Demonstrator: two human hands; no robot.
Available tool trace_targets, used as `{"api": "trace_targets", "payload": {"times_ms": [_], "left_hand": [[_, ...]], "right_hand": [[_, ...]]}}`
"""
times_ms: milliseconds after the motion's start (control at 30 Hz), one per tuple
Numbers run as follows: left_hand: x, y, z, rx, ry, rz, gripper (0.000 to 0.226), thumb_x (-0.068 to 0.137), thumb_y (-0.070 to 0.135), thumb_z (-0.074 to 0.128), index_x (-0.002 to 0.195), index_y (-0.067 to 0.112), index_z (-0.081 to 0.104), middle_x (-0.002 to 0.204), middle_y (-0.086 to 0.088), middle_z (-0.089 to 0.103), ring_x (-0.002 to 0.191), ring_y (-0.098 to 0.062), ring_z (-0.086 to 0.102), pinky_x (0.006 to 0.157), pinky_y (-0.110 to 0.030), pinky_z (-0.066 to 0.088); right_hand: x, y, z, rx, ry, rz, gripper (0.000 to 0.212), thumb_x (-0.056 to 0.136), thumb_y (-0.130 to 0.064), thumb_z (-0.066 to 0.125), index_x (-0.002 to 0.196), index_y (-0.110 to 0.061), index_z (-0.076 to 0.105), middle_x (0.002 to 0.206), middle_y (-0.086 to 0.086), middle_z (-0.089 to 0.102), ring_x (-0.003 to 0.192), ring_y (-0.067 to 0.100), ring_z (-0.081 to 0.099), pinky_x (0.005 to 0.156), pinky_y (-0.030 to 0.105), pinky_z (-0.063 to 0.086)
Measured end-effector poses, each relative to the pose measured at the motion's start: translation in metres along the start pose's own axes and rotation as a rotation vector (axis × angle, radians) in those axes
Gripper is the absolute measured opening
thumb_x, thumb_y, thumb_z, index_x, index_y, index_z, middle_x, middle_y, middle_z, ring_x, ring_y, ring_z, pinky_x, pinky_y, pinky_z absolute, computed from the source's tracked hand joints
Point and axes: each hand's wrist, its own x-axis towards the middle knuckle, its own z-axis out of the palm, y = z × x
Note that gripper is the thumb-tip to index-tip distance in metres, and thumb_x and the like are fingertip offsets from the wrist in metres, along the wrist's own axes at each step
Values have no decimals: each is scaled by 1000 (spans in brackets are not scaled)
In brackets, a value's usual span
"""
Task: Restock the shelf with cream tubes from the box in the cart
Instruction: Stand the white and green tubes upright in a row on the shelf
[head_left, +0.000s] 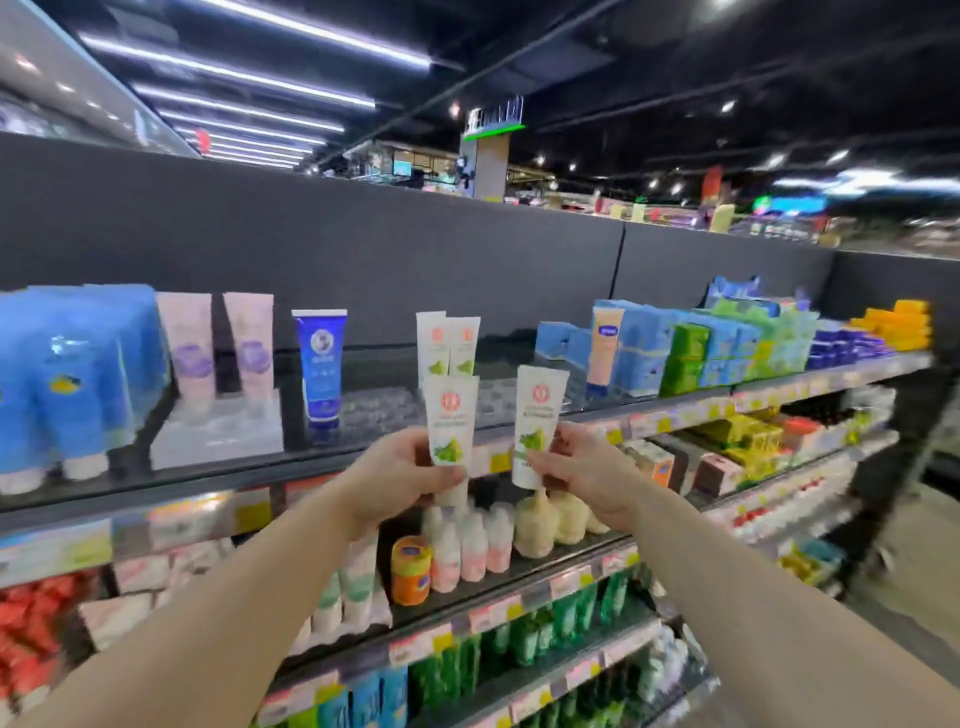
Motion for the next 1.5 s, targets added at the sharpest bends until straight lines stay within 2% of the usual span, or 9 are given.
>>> {"api": "trace_targets", "payload": {"times_ms": [233, 367, 500, 633, 800, 1067, 1267, 1367, 1500], "left_hand": [[94, 41, -5, 138, 90, 106, 22, 87, 18, 70, 105, 28, 63, 108, 14, 69, 97, -3, 66, 78, -20, 54], [120, 36, -3, 161, 95, 50, 27, 86, 21, 70, 106, 35, 60, 113, 17, 67, 105, -5, 63, 90, -28, 52], [128, 25, 1, 213, 156, -5, 31, 87, 23, 70, 112, 37, 58, 113, 21, 65, 102, 3, 61, 78, -14, 47], [131, 27, 6, 220, 233, -71, 34, 85, 18, 71, 108, 39, 58, 105, 23, 69, 92, 12, 63, 67, -7, 46], [131, 29, 13, 218, 268, -108, 36, 86, 13, 69, 107, 41, 58, 103, 28, 70, 100, 9, 63, 85, -15, 48], [128, 34, 20, 262, 282, -114, 36, 88, 18, 67, 111, 42, 56, 109, 29, 68, 104, 8, 62, 86, -17, 47], [129, 32, 18, 270, 287, -129, 38, 88, 20, 67, 118, 40, 56, 116, 24, 67, 109, 5, 61, 98, -27, 47], [129, 31, 17, 273, 287, -122, 37, 88, 20, 67, 115, 42, 56, 116, 24, 66, 109, 5, 61, 97, -27, 48], [130, 30, 16, 249, 285, -109, 37, 88, 19, 67, 112, 45, 55, 115, 25, 67, 108, 5, 62, 92, -21, 48]], "right_hand": [[104, -20, -42, -88, 73, -93, 22, 87, -23, 71, 107, -21, 63, 101, 1, 74, 100, 23, 69, 94, 43, 54], [154, -23, -54, -177, 45, -149, 28, 88, -25, 71, 114, -24, 61, 103, -8, 72, 95, 16, 69, 85, 35, 57], [198, -21, -54, -219, -44, -186, 32, 87, -24, 73, 117, -25, 60, 103, -10, 72, 84, 7, 68, 66, 24, 52], [232, -16, -46, -228, -157, -201, 35, 85, -24, 74, 117, -24, 61, 107, -11, 71, 97, 9, 67, 91, 38, 54], [249, -9, -42, -306, -225, -192, 33, 87, -25, 71, 117, -23, 59, 112, -10, 67, 98, 8, 62, 86, 29, 49], [252, -2, -45, -377, -311, -230, 33, 88, -26, 69, 119, -27, 57, 116, -9, 67, 103, 11, 63, 95, 39, 52], [255, 2, -41, -377, -324, -253, 30, 89, -26, 68, 117, -28, 57, 119, -9, 66, 104, 9, 63, 93, 34, 51], [257, 0, -41, -436, -344, -261, 31, 90, -26, 67, 119, -27, 57, 117, -10, 66, 101, 9, 63, 87, 31, 54], [257, 2, -39, -553, -364, -267, 33, 92, -26, 64, 123, -25, 56, 124, -7, 64, 107, 11, 60, 96, 35, 49]]}}
